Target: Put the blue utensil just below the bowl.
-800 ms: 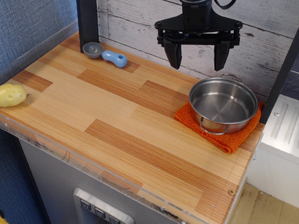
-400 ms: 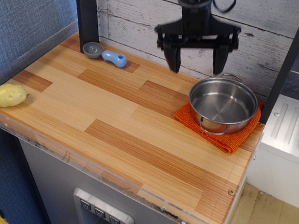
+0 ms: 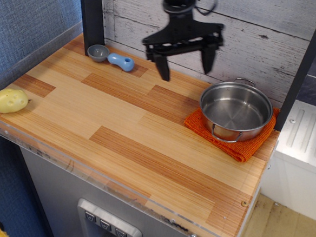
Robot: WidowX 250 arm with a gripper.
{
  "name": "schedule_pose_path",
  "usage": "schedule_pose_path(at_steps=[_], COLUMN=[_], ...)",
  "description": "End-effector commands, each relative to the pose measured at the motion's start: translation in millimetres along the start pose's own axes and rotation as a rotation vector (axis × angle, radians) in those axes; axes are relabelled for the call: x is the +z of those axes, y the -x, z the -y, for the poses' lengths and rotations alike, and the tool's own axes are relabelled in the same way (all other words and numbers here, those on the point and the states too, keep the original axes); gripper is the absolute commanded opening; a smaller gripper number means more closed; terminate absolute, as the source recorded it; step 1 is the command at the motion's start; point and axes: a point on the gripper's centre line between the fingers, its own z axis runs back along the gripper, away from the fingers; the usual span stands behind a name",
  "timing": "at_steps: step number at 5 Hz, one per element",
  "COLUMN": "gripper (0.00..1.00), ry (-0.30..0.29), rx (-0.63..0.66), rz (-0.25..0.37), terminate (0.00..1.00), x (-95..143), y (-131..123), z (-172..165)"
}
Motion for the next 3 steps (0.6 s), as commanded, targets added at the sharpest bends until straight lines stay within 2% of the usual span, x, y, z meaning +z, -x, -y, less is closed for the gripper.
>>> schedule_pose_path(at_steps=[1,2,3], gripper=[1.0,1.0,1.0], ry=[0.0,-0.041,-0.087], rx=[0.23,0.311,0.366], rz=[0.153,0.233,0.259], terminate=[0.0,0.0,0.0], x=[6,3,-3], y=[-58,-78,-88], z=[-35,-53,-67])
